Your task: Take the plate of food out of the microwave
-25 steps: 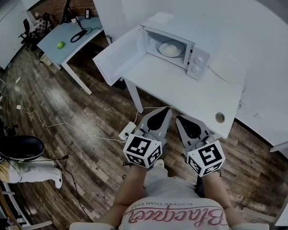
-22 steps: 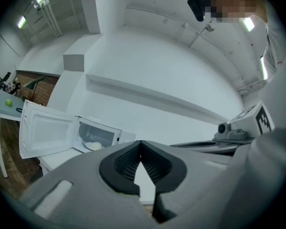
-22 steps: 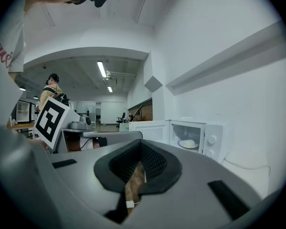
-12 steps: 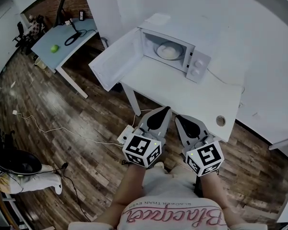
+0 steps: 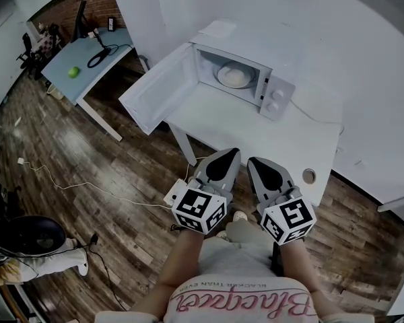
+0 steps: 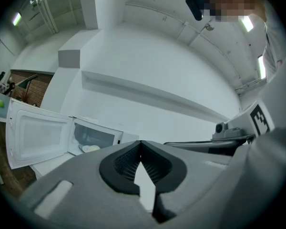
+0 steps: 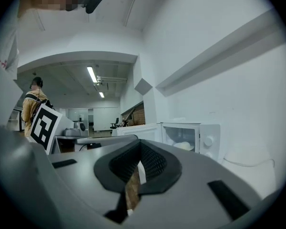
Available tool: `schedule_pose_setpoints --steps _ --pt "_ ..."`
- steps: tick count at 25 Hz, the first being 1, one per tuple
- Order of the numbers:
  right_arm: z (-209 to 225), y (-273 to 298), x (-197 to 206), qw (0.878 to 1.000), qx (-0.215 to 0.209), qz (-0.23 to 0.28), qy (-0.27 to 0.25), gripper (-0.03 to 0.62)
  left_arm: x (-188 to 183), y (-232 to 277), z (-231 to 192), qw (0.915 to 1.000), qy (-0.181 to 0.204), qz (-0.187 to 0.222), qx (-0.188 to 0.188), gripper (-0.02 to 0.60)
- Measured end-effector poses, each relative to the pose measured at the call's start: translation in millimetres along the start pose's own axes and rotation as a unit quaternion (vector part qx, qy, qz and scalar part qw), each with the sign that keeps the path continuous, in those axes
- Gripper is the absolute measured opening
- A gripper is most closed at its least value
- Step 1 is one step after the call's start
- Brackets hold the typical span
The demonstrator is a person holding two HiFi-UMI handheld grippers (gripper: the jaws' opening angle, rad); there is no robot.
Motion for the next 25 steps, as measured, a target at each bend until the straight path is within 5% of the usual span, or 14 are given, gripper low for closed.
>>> schedule_pose_setpoints --steps 25 --pt "112 65 -36 0.996 -0.092 0.014 -0.005 0.006 -28 120 -31 0.9976 0.029 0.018 -0.06 0.006"
Point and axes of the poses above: the fingertips, and each gripper's own axes: y forward along the fingers, z to its right, x out of its underside, the point moved 1 cm from there along -y, backward along the fingers, and after that the axes turned 12 degrees about -x, right-handed, at the moved point
